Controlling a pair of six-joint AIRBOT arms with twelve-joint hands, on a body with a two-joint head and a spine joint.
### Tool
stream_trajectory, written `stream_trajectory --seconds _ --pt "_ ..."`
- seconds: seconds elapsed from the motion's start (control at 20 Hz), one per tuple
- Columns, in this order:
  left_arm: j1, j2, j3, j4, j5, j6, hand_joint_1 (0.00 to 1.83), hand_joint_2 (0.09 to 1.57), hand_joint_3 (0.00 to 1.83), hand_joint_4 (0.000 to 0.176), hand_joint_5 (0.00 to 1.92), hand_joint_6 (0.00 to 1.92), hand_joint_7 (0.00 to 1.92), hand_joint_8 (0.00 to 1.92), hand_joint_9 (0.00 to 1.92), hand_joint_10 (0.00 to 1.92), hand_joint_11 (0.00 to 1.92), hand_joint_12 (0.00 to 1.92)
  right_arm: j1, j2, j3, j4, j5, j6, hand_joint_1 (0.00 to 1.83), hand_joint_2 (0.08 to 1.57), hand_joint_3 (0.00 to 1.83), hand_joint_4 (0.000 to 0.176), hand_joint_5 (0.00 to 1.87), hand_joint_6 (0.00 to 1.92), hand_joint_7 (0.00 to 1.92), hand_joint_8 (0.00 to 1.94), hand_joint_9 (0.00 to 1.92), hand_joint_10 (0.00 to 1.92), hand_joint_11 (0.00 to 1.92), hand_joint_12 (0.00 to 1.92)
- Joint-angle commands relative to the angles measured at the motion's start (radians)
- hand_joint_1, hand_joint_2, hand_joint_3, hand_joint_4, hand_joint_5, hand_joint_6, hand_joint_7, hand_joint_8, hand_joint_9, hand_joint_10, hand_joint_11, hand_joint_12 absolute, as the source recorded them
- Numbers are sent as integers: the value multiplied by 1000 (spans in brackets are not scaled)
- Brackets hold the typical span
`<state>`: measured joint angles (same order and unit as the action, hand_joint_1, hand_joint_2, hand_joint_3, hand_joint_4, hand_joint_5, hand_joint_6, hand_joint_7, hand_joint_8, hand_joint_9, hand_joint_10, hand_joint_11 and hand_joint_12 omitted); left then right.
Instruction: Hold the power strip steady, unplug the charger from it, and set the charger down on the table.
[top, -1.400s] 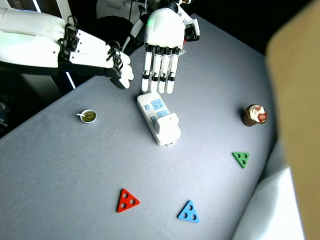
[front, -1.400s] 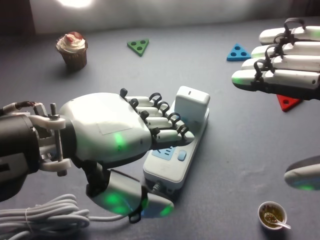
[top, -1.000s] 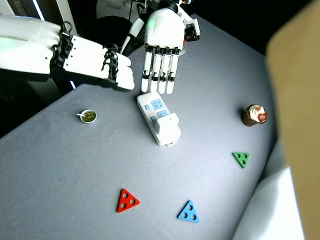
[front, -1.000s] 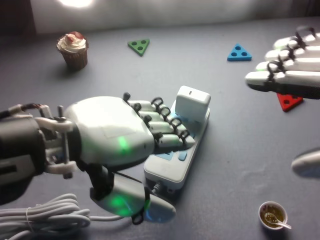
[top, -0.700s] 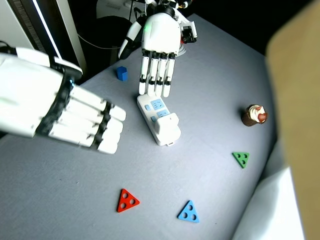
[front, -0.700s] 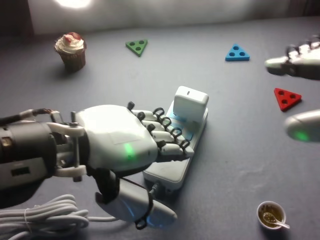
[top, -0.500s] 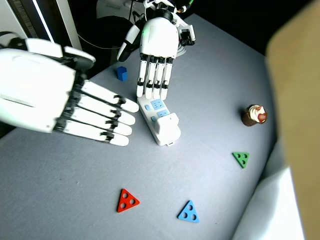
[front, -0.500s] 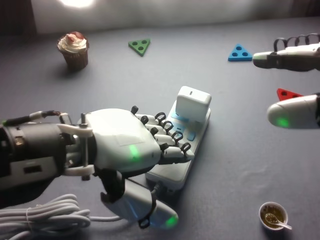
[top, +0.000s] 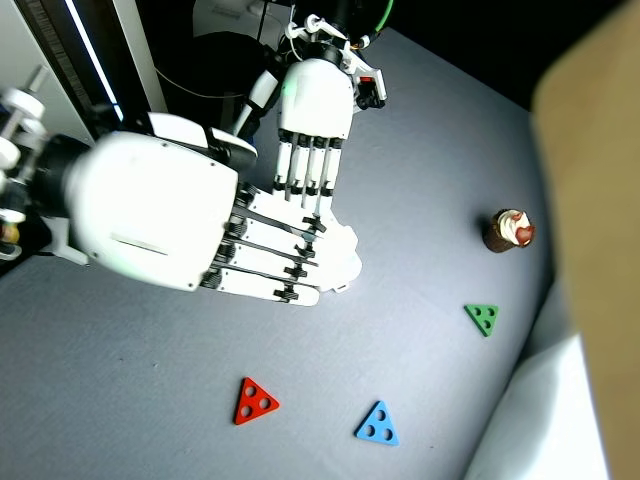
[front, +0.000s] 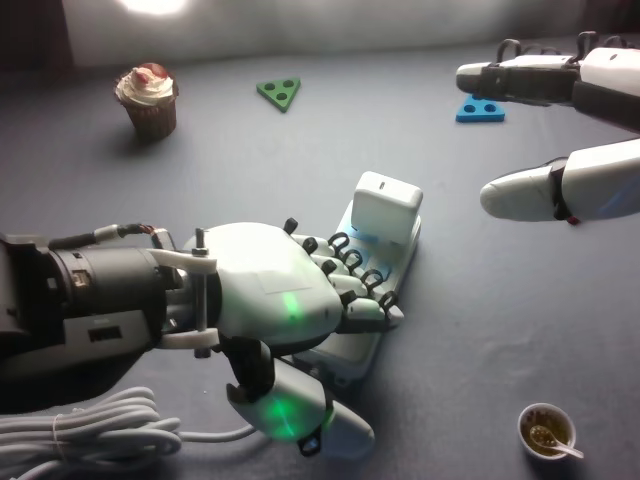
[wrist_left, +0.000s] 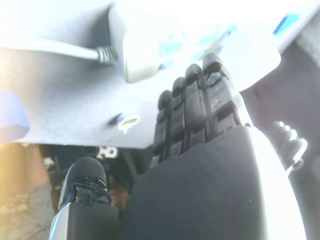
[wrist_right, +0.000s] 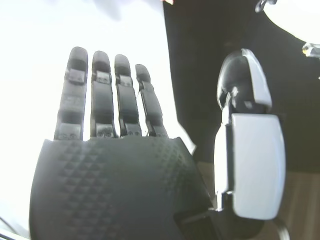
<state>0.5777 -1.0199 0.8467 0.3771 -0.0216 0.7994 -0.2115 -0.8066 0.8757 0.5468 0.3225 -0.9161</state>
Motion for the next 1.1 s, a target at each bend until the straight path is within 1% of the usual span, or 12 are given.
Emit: stream_trajectory --seconds 0.0,0.05,0.15,0.25,0.45,0.5,0.55,0.6,0.7,0.8,0.95,1.05 --pt "-4 -7 3 -3 -83 -2 0 1147 1 0 134 0 162 0 149 0 113 50 5 3 17 49 121 -12 869 1042 0 0 161 2 183 1 196 3 194 37" --pt "-4 -9 5 -3 -81 -1 0 1148 1 0 134 1 165 2 152 3 118 52 1 -11 31 88 122 -22 911 1053 0 0 123 0 154 0 168 0 162 22" --pt "-4 -17 14 -3 -77 1 0 1143 0 0 141 4 171 4 157 4 119 51 -1 -50 63 201 123 -66 955 1069 1 0 113 2 146 1 149 0 155 18" --pt "-3 -29 22 -3 -75 1 0 1143 0 0 123 0 146 0 131 0 101 42 -2 -83 74 256 135 -84 999 1067 0 0 203 10 193 5 197 6 196 31" --pt "5 -45 35 -10 -76 1 0 1141 0 0 136 6 166 9 157 11 131 53 -5 -153 73 303 181 -91 1011 1083 6 0 202 2 203 4 203 4 201 32" --pt "7 -48 38 -12 -77 1 0 1146 1 0 137 6 167 9 156 10 122 48 -4 -164 73 312 191 -94 1061 1087 6 0 191 1 208 5 207 5 211 36" --pt "9 -51 41 -14 -78 1 0 1151 3 0 143 8 168 8 157 9 127 49 -4 -181 73 324 202 -102 1031 1110 14 0 173 1 204 2 201 1 203 32" --pt "12 -53 45 -19 -78 0 0 1149 2 0 142 6 166 5 154 6 127 48 -5 -201 74 337 219 -109 1029 1110 8 0 186 6 206 3 205 3 210 35" --pt "16 -56 50 -24 -78 0 0 1148 1 0 144 5 170 6 159 7 137 51 -11 -229 74 339 247 -113 1090 1080 0 0 214 12 241 12 243 13 243 48" --pt "22 -58 53 -24 -79 1 0 1143 0 0 132 1 161 1 144 1 117 40 -15 -261 80 342 275 -113 1060 1103 5 0 172 2 219 0 225 3 221 38" --pt "35 -59 54 -29 -78 1 0 1148 1 0 136 3 163 2 147 2 124 41 -18 -303 103 362 293 -113 1041 1103 3 0 184 6 219 0 226 1 237 44" --pt "42 -61 54 -33 -78 1 0 1146 0 0 143 5 172 5 157 6 130 43 -22 -315 106 373 301 -113 1029 1098 0 0 186 4 231 5 242 6 262 54"
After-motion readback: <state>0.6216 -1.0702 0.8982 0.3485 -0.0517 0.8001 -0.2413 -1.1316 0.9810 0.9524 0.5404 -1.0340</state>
